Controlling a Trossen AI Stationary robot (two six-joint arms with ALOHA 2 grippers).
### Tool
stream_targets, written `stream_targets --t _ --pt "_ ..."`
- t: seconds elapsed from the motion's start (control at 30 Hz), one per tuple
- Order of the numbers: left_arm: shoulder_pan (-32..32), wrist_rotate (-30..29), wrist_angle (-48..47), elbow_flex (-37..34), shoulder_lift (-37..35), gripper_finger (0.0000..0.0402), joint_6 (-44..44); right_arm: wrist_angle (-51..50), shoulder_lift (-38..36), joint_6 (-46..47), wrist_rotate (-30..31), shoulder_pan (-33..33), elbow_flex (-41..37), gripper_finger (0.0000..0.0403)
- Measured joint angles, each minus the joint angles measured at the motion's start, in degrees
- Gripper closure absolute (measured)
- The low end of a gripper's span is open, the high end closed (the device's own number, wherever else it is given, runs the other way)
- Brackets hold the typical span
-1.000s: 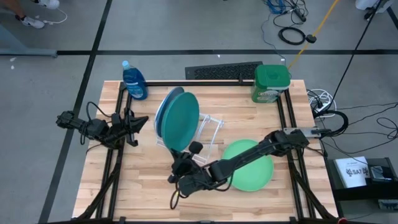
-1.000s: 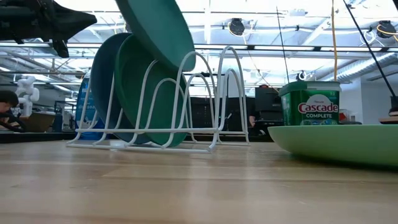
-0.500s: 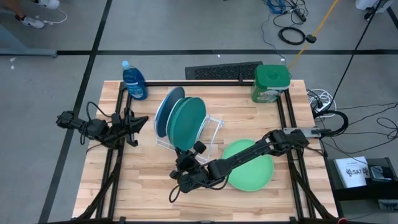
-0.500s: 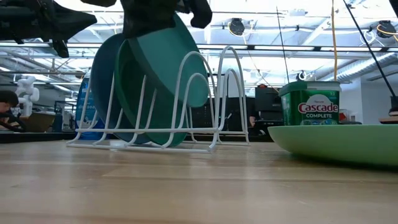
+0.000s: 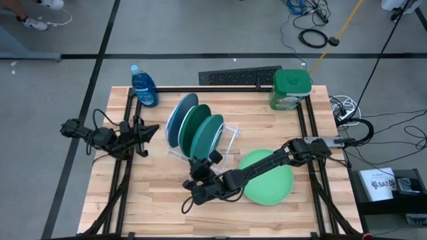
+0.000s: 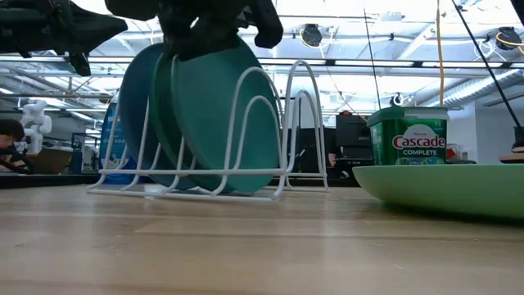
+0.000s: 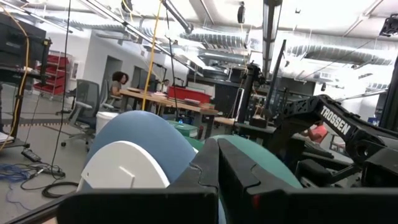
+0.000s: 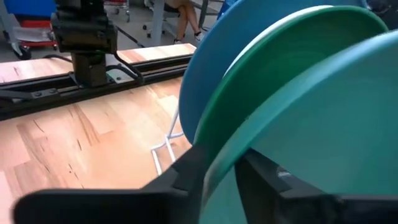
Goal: Sort dishes
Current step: Put the light blue plate into the white dish rack
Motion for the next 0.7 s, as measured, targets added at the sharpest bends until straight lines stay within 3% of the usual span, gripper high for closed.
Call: stream_targets --t 0.13,0.3,0.5,0.7 --pt "0.00 0.00 -0.02 0.00 0.00 0.0402 0.00 0.32 -0.14 -1.44 -0.01 0.02 0.00 0.0281" --pt "0.02 0.00 -0.01 0.00 0.00 0.0402 0.01 1.38 -2.26 -10.07 -0.07 0.91 2.29 0.0246" --pt "0.00 0.02 -0.04 0.00 0.01 0.0402 0.02 0.67 -6.01 -17.39 -0.41 2.25 3.26 0.0237" --pt "0.00 0.00 -0.04 0.00 0.00 0.0402 0.00 -7.71 -8.36 -13.33 0.46 2.45 3.32 0.0236"
